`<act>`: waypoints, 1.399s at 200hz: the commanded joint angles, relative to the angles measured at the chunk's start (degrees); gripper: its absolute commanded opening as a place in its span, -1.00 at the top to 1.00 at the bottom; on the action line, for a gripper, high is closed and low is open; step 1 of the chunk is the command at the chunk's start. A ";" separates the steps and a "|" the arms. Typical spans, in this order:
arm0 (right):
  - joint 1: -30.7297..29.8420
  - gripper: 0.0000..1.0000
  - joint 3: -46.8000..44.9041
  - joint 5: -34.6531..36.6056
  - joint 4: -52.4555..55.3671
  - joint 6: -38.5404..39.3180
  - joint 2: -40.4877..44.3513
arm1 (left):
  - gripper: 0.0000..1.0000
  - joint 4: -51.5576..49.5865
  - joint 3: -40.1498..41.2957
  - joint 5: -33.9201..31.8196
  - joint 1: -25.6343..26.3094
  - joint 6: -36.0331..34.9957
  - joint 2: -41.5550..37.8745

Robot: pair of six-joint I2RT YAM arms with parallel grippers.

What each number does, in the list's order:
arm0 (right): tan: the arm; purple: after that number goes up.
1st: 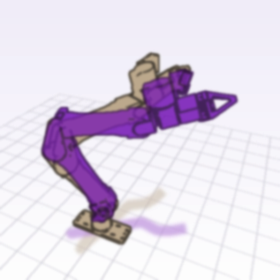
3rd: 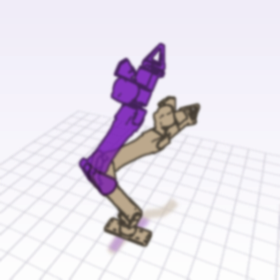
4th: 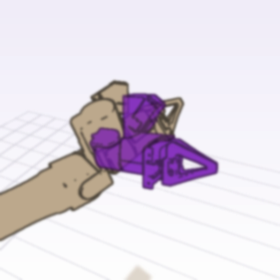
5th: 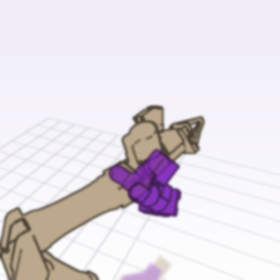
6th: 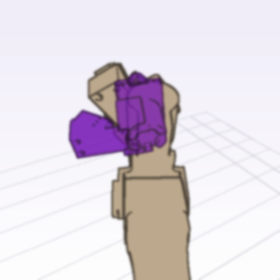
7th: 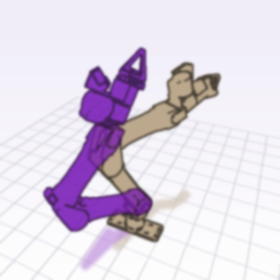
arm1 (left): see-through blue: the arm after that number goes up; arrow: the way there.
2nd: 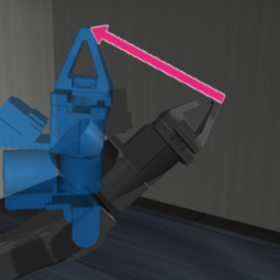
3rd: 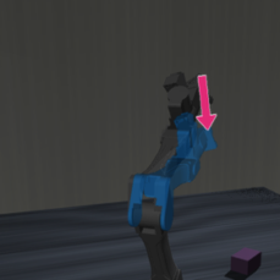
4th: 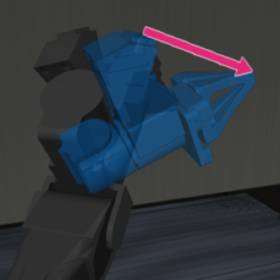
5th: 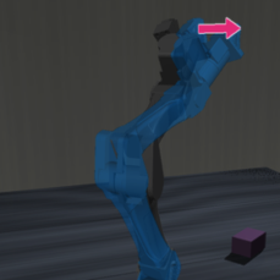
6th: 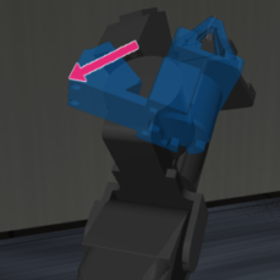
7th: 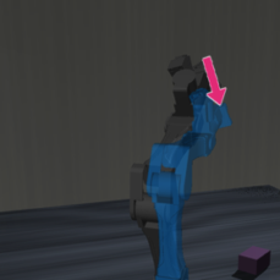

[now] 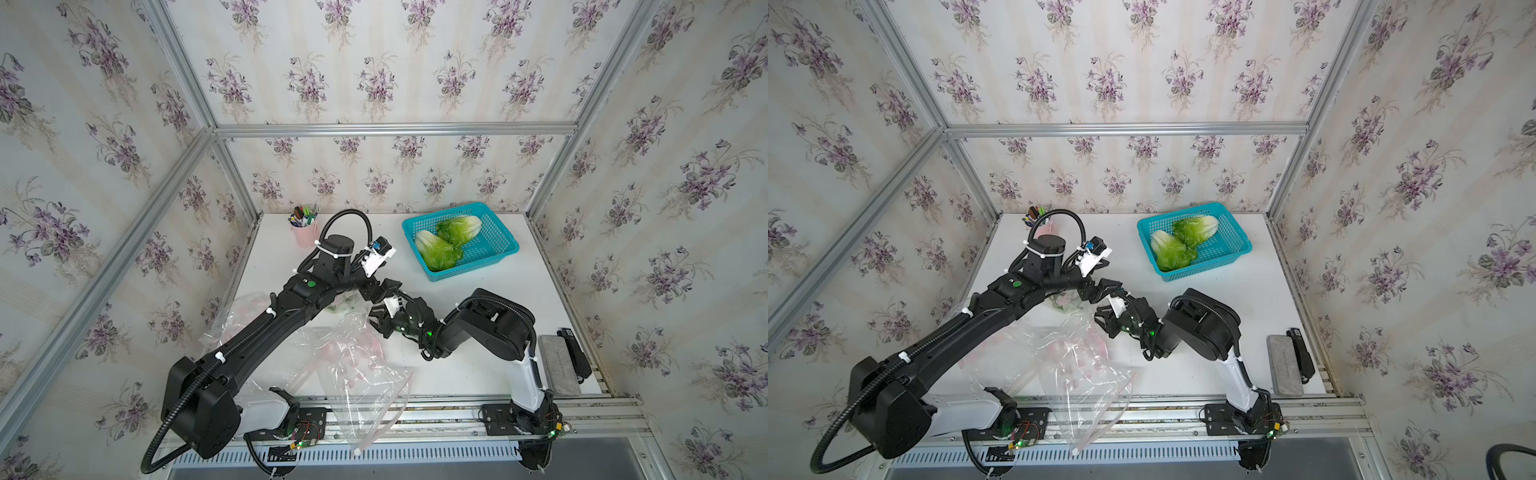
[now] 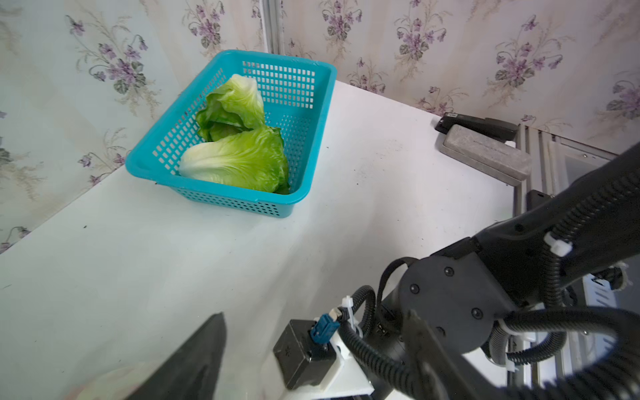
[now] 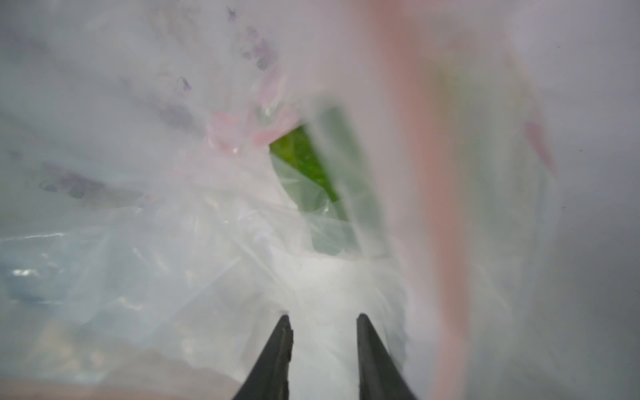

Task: Open the zip-top bag and take out the chinese cabbages
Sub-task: Pick up the Chinese cabbage from the zipper food storage bag.

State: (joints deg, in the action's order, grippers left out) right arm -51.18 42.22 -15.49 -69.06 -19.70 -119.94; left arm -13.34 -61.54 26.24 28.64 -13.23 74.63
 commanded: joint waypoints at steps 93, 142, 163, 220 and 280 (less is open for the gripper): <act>2.70 0.10 3.08 -4.97 -1.72 -0.46 -0.47 | -0.98 -18.64 -11.50 -3.02 -28.63 37.00 20.70; 3.27 -0.21 3.91 -7.98 -1.85 0.72 -1.00 | -0.01 -21.08 -11.16 -4.24 -28.60 36.13 28.58; 3.23 -0.28 5.51 -8.37 0.51 2.48 -1.17 | 0.23 -21.01 -10.84 -3.92 -28.40 36.09 30.93; 3.48 -0.31 11.40 -9.33 6.12 4.76 -2.53 | 0.88 -20.74 -12.57 -1.37 -27.27 36.36 33.45; 3.63 -0.39 12.26 -10.18 9.70 7.42 -3.89 | 1.00 -18.96 -12.03 2.10 -27.24 37.50 35.13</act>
State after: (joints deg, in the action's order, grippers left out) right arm -47.55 54.57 -25.34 -61.52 -14.41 -123.09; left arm -30.46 -74.00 28.42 1.21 23.22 108.79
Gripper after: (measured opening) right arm 0.691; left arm 0.068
